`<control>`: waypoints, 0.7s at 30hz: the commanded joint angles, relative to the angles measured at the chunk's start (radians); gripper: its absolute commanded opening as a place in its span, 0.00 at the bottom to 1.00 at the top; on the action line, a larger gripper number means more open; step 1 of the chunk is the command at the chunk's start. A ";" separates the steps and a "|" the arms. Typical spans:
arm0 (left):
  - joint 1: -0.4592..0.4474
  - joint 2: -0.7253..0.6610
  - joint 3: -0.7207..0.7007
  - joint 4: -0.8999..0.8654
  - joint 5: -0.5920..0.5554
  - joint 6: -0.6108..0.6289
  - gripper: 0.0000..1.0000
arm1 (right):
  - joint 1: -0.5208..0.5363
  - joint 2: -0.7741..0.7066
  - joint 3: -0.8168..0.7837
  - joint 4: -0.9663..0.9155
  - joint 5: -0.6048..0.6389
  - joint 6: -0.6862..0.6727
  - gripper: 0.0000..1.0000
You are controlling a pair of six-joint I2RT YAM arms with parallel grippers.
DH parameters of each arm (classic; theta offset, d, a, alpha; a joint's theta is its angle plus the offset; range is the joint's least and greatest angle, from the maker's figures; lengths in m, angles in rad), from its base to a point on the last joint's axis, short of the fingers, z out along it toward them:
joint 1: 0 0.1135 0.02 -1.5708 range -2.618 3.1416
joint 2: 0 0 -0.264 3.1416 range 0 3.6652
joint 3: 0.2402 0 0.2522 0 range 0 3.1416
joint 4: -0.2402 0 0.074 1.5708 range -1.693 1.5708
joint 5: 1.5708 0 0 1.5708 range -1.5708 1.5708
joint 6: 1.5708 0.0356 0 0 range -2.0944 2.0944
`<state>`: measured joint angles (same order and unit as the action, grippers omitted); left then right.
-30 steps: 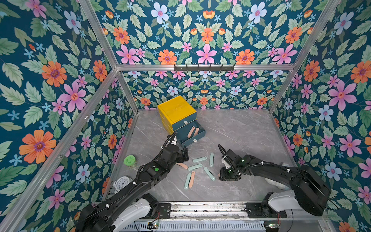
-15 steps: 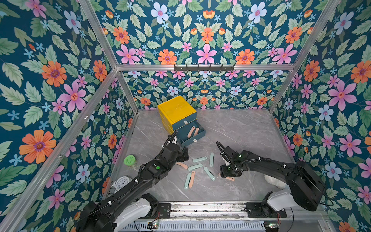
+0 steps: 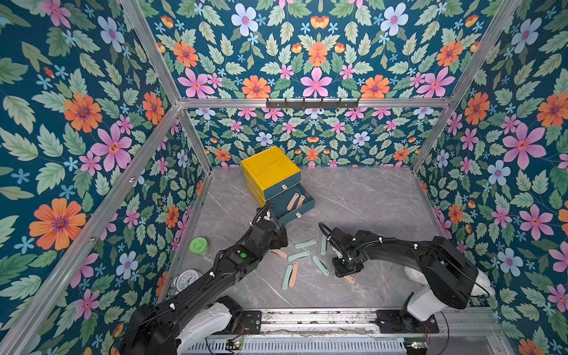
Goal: Place the fruit knives into the drawer by color
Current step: Pick up the fruit knife from the center of the board.
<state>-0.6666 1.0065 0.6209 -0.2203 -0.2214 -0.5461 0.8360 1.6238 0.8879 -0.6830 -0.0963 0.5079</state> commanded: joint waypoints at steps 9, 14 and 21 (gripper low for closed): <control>0.005 0.028 0.024 0.004 0.015 -0.012 0.99 | 0.038 0.111 0.019 -0.019 0.117 0.002 0.35; 0.007 0.030 0.030 -0.004 0.016 -0.014 0.99 | 0.037 0.114 0.027 0.022 0.127 0.017 0.24; 0.009 0.017 0.033 -0.020 0.000 -0.012 0.99 | -0.008 -0.006 0.027 0.121 0.129 0.020 0.15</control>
<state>-0.6598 1.0325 0.6495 -0.2222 -0.2073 -0.5495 0.8486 1.6569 0.9245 -0.7040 -0.0219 0.5205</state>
